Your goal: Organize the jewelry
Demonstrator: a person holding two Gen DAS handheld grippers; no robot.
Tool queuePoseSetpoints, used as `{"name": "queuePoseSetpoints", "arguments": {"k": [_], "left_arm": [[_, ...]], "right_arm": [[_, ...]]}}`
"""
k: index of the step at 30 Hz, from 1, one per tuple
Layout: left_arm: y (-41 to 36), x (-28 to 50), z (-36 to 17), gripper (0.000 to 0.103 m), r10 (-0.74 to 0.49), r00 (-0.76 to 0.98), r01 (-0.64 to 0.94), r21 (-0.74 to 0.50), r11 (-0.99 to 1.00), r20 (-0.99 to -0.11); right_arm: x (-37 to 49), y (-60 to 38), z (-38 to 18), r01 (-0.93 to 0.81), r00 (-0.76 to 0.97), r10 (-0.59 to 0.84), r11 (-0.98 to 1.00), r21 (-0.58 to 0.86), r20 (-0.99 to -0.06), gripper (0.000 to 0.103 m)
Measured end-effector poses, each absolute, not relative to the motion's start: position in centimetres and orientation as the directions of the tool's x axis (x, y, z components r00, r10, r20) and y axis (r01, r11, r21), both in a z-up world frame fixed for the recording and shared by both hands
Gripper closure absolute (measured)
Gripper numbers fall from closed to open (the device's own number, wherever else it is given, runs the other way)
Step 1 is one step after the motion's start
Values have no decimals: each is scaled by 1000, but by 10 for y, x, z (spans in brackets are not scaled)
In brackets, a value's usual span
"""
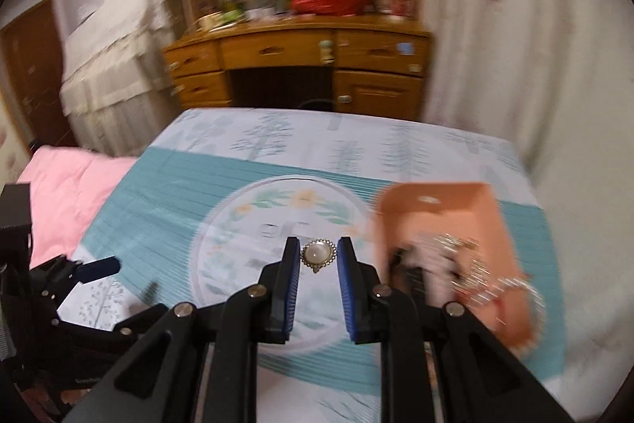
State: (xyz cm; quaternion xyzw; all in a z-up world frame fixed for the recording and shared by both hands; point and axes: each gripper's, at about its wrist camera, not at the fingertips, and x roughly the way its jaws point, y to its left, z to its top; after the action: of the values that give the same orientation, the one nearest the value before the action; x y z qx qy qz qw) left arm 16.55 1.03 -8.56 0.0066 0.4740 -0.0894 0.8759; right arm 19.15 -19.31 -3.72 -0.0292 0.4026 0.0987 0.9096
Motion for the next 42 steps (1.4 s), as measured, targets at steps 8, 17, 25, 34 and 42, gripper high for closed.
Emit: {"name": "queuePoseSetpoints", "arguments": {"k": [8, 17, 25, 34, 42], "left_arm": [[-8, 152, -84, 18, -206, 511, 218, -106, 970, -834], [-3, 134, -68, 18, -231, 465, 181, -163, 970, -855], [9, 95, -43, 18, -186, 537, 111, -150, 982, -823], [18, 51, -32, 17, -194, 531, 55, -195, 979, -825], [13, 13, -20, 15, -33, 524, -2, -40, 999, -851]], "right_arm": [[176, -262, -47, -17, 644, 87, 995, 99, -760, 84], [159, -279, -44, 61, 619, 77, 987, 146, -782, 47], [118, -276, -42, 124, 561, 112, 968, 217, -820, 30], [60, -231, -53, 13, 493, 163, 981, 194, -855, 30], [12, -203, -36, -91, 505, 184, 983, 160, -844, 24]]}}
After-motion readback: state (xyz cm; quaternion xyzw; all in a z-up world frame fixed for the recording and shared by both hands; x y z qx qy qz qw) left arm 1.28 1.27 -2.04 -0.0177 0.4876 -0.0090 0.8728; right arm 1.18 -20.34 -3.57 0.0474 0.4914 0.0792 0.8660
